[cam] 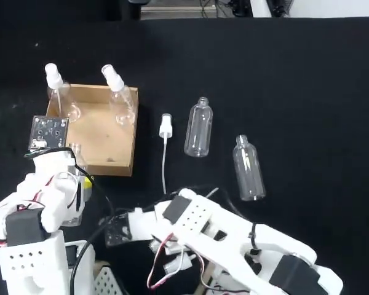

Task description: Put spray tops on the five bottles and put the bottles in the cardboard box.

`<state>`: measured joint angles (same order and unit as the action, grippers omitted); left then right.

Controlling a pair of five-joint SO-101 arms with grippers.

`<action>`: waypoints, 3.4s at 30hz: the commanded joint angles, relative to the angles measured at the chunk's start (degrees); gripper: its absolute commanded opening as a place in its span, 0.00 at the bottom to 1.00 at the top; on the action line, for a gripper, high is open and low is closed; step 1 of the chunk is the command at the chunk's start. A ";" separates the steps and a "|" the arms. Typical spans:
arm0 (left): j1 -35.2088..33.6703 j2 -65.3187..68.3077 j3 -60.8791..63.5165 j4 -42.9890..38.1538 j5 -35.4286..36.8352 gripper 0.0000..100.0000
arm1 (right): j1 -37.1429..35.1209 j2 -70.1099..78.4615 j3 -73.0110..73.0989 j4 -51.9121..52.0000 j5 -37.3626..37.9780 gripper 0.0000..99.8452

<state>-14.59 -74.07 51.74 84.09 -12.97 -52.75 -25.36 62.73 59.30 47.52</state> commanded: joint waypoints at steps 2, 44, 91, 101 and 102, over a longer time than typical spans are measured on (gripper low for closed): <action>-0.66 -0.18 -0.40 -0.70 0.62 0.03 | 11.25 0.13 -3.74 -1.05 -3.16 0.04; -0.66 -0.18 -0.40 -0.09 0.70 0.03 | 27.43 0.66 -1.19 0.00 -6.24 0.26; -0.04 -0.18 0.92 -14.51 2.02 0.03 | 19.78 -15.08 -71.60 13.98 -42.46 0.01; -0.48 -0.18 15.96 -43.16 9.58 0.03 | 15.03 -15.08 -71.69 0.70 -44.92 0.01; -0.57 -0.18 16.31 -43.60 9.58 0.03 | 15.03 -15.08 -71.78 -0.09 -44.92 0.01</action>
<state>-14.59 -74.07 67.21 45.67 -4.18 -36.92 -38.64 -6.11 62.90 2.95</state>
